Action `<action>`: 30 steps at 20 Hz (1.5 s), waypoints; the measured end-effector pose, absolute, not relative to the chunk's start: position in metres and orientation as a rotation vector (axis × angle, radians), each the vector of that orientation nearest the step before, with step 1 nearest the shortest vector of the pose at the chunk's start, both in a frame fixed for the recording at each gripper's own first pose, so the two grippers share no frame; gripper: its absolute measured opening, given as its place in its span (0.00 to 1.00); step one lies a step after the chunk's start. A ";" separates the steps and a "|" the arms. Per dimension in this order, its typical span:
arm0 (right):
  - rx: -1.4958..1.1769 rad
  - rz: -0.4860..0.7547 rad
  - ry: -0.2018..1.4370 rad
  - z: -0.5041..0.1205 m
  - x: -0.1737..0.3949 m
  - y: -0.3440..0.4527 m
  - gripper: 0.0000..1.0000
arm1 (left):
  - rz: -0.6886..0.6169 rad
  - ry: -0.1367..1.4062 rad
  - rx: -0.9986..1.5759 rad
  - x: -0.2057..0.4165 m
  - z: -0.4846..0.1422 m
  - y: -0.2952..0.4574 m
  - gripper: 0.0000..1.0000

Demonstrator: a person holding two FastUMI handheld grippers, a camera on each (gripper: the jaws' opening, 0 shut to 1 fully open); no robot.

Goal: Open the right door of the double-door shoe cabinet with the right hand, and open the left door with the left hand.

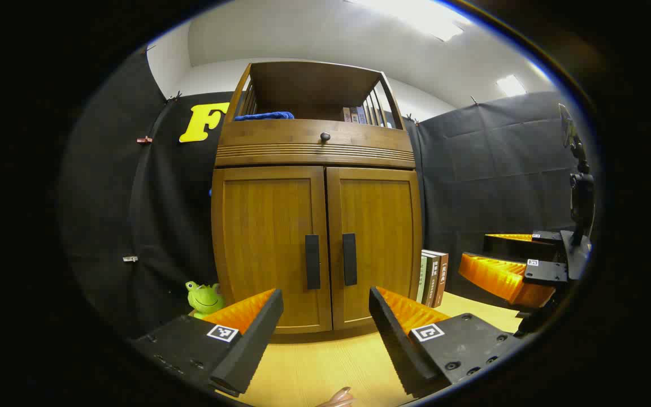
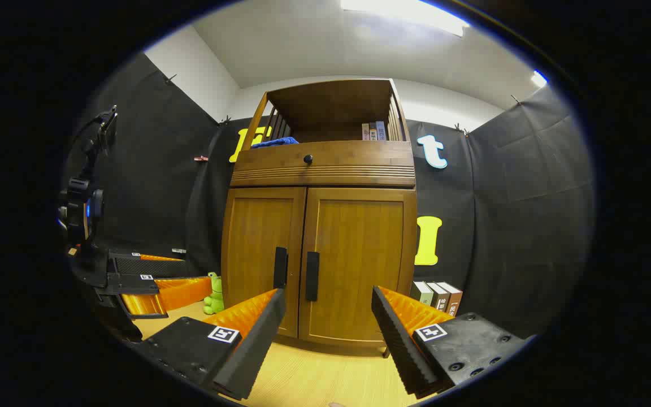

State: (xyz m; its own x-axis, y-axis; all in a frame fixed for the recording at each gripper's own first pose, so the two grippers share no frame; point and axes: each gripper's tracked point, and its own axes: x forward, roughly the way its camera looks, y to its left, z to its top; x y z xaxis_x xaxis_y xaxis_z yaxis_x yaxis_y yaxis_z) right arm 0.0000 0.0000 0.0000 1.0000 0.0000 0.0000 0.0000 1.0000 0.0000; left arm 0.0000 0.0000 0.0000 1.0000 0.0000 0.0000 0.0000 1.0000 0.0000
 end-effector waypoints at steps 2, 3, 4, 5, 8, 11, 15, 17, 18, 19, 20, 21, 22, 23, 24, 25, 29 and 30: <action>-0.001 0.000 0.004 0.000 0.000 0.001 0.97 | 0.002 -0.004 -0.002 0.001 -0.001 0.001 0.95; -0.001 0.000 0.004 0.000 0.000 0.001 0.97 | 0.000 -0.005 -0.004 0.001 -0.001 0.001 0.95; 0.001 0.000 0.004 0.000 0.001 0.001 0.97 | -0.002 -0.008 -0.006 0.001 -0.001 0.001 0.95; 0.004 0.000 0.003 0.000 0.001 0.001 0.97 | -0.003 -0.010 -0.006 0.002 -0.001 0.002 0.95; 0.017 0.005 -0.010 0.004 0.001 0.004 0.97 | -0.004 -0.015 -0.006 0.002 -0.001 0.004 0.95; 0.020 0.001 -0.025 0.008 0.000 0.003 0.97 | -0.014 -0.015 -0.010 0.001 -0.003 0.004 0.95; 0.021 -0.002 -0.025 0.007 0.001 0.005 0.99 | -0.021 -0.022 -0.008 0.000 -0.002 0.005 0.95; 0.023 0.003 -0.018 0.006 0.003 0.008 0.97 | -0.024 -0.022 -0.011 0.000 -0.003 0.006 0.95; 0.024 0.006 -0.015 0.005 0.004 0.010 0.97 | -0.023 -0.021 -0.012 0.000 -0.003 0.006 0.95; 0.023 0.008 -0.015 0.005 0.006 0.011 0.99 | -0.021 -0.022 -0.013 0.000 -0.004 0.008 0.95; 0.021 0.008 -0.013 0.004 0.008 0.012 0.97 | -0.019 -0.021 -0.013 -0.001 -0.004 0.009 0.95; 0.020 0.010 -0.012 0.003 0.010 0.013 0.97 | -0.017 -0.022 -0.015 -0.001 -0.005 0.011 0.95; 0.020 0.014 -0.010 0.003 0.011 0.015 0.97 | -0.015 -0.022 -0.015 -0.002 -0.004 0.013 0.95; 0.022 0.020 -0.009 0.003 0.014 0.019 0.97 | -0.014 -0.022 -0.016 -0.003 -0.006 0.014 0.95; 0.024 0.025 -0.011 0.003 0.015 0.022 0.97 | -0.013 -0.022 -0.016 -0.004 -0.005 0.016 0.95; 0.028 0.030 -0.012 0.004 0.017 0.025 0.97 | -0.012 -0.022 -0.016 -0.004 -0.007 0.017 0.95; 0.049 0.046 -0.012 0.003 0.026 0.036 0.97 | -0.020 -0.025 -0.021 -0.009 -0.005 0.022 0.95; 0.052 0.049 -0.012 0.005 0.029 0.039 0.97 | -0.022 -0.024 -0.022 -0.011 -0.004 0.023 0.95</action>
